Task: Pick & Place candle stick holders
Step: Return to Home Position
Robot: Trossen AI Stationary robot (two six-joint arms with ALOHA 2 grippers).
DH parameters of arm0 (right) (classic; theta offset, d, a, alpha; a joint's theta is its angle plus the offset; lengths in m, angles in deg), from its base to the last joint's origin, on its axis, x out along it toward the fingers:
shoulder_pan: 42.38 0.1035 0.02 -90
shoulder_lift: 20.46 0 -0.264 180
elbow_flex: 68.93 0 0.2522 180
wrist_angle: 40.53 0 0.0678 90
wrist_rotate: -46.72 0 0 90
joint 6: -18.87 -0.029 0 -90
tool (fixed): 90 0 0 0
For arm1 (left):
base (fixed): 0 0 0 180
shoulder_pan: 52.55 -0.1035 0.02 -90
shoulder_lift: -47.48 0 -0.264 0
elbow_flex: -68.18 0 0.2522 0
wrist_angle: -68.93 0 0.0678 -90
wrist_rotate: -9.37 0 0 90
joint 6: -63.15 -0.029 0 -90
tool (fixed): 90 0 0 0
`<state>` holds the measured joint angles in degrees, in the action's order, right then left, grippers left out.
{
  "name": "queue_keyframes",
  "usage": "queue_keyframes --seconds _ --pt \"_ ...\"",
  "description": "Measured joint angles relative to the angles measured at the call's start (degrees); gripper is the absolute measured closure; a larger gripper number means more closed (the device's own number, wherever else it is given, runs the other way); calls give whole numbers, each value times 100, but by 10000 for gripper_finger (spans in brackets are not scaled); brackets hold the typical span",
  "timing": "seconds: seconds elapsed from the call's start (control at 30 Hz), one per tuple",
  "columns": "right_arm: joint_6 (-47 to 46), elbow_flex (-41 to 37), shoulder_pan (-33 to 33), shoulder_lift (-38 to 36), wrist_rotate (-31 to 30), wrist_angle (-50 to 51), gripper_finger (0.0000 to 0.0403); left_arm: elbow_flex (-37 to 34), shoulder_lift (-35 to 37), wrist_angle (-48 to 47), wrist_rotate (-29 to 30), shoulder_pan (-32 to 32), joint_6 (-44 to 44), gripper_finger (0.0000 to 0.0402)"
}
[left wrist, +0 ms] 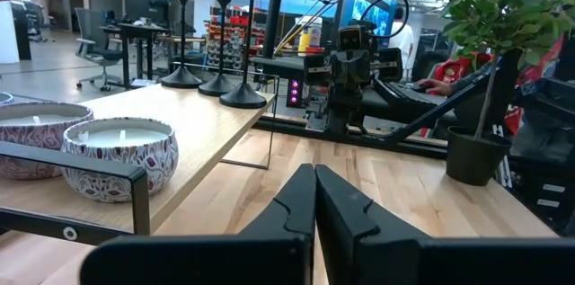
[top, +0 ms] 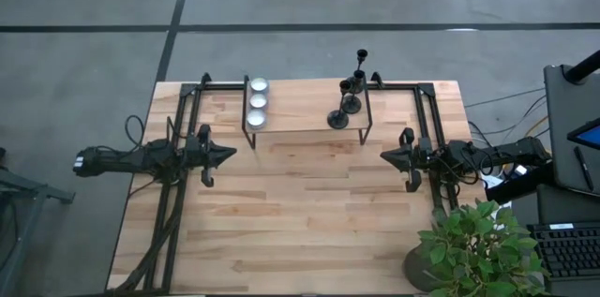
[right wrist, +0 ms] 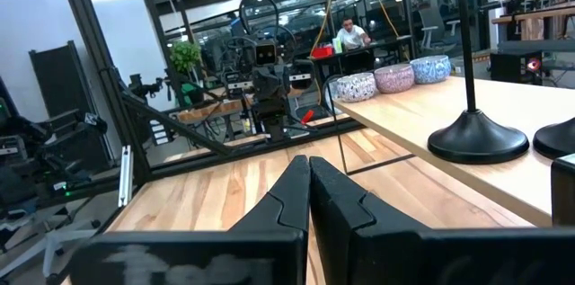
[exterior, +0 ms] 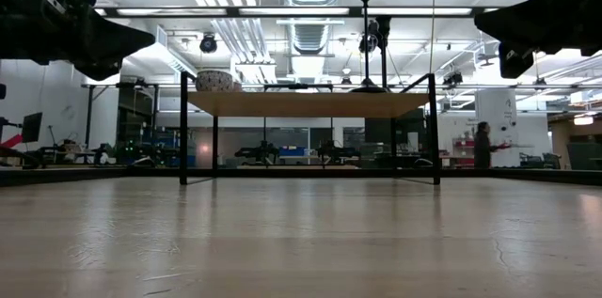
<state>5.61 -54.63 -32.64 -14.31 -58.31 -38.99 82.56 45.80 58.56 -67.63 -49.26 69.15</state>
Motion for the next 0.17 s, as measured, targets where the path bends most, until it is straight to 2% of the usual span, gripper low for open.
queue_keyframes --seconds 0.17 --pt "0 0 0 0 -2 0 394 0 0 -1 0 1 1 394"
